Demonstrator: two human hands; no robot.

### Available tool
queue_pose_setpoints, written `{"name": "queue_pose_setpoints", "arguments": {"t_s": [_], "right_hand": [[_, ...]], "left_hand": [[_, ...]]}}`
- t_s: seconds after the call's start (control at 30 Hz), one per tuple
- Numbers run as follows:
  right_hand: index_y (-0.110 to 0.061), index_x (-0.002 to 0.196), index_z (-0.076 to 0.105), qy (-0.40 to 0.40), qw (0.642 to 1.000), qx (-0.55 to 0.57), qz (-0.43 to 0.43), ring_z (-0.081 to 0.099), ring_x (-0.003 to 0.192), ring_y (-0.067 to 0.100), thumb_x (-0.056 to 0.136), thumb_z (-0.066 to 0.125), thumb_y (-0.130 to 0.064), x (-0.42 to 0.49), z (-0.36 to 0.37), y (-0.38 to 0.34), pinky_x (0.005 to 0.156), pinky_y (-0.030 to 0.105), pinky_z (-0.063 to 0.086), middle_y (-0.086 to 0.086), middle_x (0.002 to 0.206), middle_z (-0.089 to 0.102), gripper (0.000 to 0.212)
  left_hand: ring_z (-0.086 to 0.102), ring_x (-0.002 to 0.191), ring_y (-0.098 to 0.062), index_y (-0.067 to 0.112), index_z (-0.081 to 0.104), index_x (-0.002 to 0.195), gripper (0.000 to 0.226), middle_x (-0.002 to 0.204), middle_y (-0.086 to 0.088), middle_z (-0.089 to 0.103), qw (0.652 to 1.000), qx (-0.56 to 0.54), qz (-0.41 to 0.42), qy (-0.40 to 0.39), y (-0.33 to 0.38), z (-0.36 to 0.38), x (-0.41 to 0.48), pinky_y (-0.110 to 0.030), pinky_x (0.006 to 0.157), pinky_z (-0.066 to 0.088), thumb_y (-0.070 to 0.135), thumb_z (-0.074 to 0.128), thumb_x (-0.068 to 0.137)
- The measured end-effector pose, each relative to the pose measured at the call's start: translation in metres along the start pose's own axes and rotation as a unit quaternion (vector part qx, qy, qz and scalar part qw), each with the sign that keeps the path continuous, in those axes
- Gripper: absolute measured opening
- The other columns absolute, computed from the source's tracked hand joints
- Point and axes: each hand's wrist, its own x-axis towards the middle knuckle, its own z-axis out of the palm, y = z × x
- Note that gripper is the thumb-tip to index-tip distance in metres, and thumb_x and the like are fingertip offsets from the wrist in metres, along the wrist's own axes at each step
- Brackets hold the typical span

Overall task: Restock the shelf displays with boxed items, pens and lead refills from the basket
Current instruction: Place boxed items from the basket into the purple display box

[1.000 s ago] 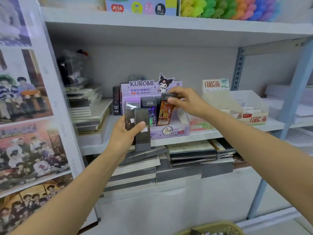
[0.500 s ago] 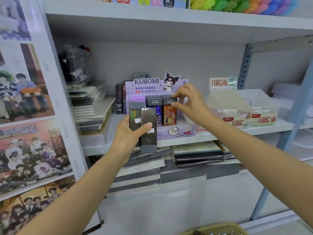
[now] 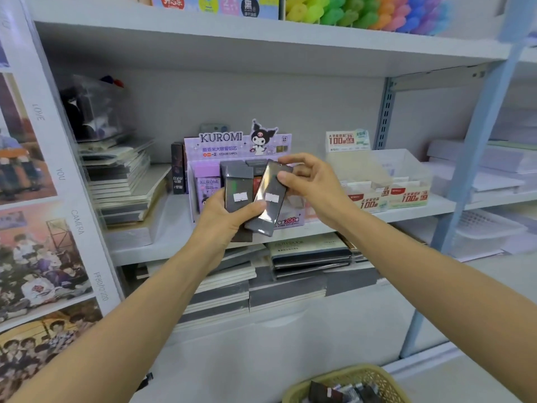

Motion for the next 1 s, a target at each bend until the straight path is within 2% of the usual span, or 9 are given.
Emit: {"name": "queue_pose_setpoints", "arguments": {"t_s": [0.1,0.23,0.33,0.43,0.53,0.67,0.8,0.9,1.0], "right_hand": [[-0.014,0.116,0.063,0.013,0.999,-0.043,-0.015,0.069,0.09,0.019,0.089,0.065,-0.005,-0.007,-0.017,-0.004,0.075,0.03,0.056,0.008,0.118,0.062,0.028],[-0.02,0.12,0.067,-0.09,0.975,-0.19,-0.066,0.054,0.118,0.008,0.086,0.055,0.007,-0.022,-0.037,-0.008,0.088,0.023,0.051,-0.006,0.142,0.042,0.046],[-0.024,0.114,0.072,-0.079,0.958,-0.258,-0.098,0.054,0.095,0.01,0.085,0.071,-0.011,-0.028,-0.042,-0.005,0.072,0.02,0.048,-0.004,0.12,0.057,0.032],[-0.014,0.104,0.075,-0.011,0.952,-0.269,-0.144,0.05,0.068,0.009,0.085,0.073,-0.016,-0.027,-0.041,-0.003,0.063,0.022,0.042,0.0,0.091,0.065,0.02],[-0.012,0.102,0.074,0.033,0.962,-0.242,-0.122,0.061,0.077,0.016,0.088,0.069,-0.016,-0.024,-0.039,-0.002,0.068,0.03,0.05,0.001,0.087,0.069,0.016],[-0.008,0.102,0.069,0.013,0.998,-0.061,-0.031,0.059,0.064,0.006,0.093,0.062,-0.015,-0.024,-0.028,-0.002,0.061,0.02,0.051,0.0,0.082,0.07,0.013],[-0.007,0.113,0.063,-0.015,1.0,-0.009,0.023,0.058,0.063,0.012,0.094,0.06,-0.013,-0.024,-0.019,0.001,0.061,0.023,0.051,0.005,0.082,0.067,0.02],[-0.017,0.131,0.051,-0.036,0.998,-0.015,0.046,0.068,0.085,0.017,0.096,0.057,-0.022,-0.02,-0.011,-0.003,0.071,0.025,0.057,0.003,0.098,0.07,0.035],[-0.012,0.133,0.049,-0.011,0.999,-0.016,0.034,0.069,0.099,0.014,0.098,0.054,-0.021,-0.008,-0.003,-0.01,0.077,0.025,0.057,0.004,0.113,0.069,0.037]], "left_hand": [[0.072,0.084,-0.017,0.017,0.066,0.103,0.034,0.095,-0.001,0.076,0.999,0.0,-0.033,0.028,-0.001,0.005,0.006,-0.031,0.066,0.058,0.019,0.081,0.072],[0.07,0.068,-0.013,0.017,0.067,0.09,0.016,0.077,0.0,0.076,0.993,-0.051,-0.095,0.052,0.005,0.017,0.014,-0.025,0.051,0.054,0.016,0.078,0.078],[0.067,0.055,-0.014,0.01,0.068,0.091,0.013,0.07,-0.006,0.074,0.991,-0.049,-0.123,0.029,0.013,0.026,0.015,-0.023,0.048,0.052,0.018,0.074,0.082],[0.068,0.064,-0.021,0.006,0.067,0.105,0.034,0.083,-0.015,0.073,0.985,-0.098,-0.14,-0.011,0.019,0.033,0.012,-0.026,0.054,0.055,0.036,0.061,0.092],[0.071,0.073,-0.025,0.014,0.065,0.114,0.051,0.094,-0.016,0.074,0.987,-0.11,-0.121,-0.007,0.02,0.031,0.011,-0.031,0.061,0.057,0.057,0.05,0.091],[0.073,0.08,-0.02,0.018,0.065,0.109,0.037,0.097,-0.007,0.075,0.999,0.015,-0.046,0.009,0.015,0.03,0.008,-0.036,0.074,0.057,0.033,0.077,0.077],[0.071,0.068,-0.008,0.02,0.064,0.094,0.025,0.078,0.007,0.075,0.999,0.039,-0.005,0.036,0.011,0.026,0.008,-0.024,0.056,0.056,0.011,0.079,0.077],[0.068,0.059,-0.003,0.024,0.061,0.092,0.024,0.071,0.014,0.073,0.997,0.07,0.019,0.022,0.01,0.021,0.009,-0.017,0.05,0.052,0.009,0.077,0.079],[0.069,0.061,-0.005,0.024,0.062,0.095,0.025,0.073,0.011,0.074,0.996,0.09,0.025,0.009,0.012,0.014,0.009,-0.02,0.052,0.054,0.01,0.076,0.08]]}}
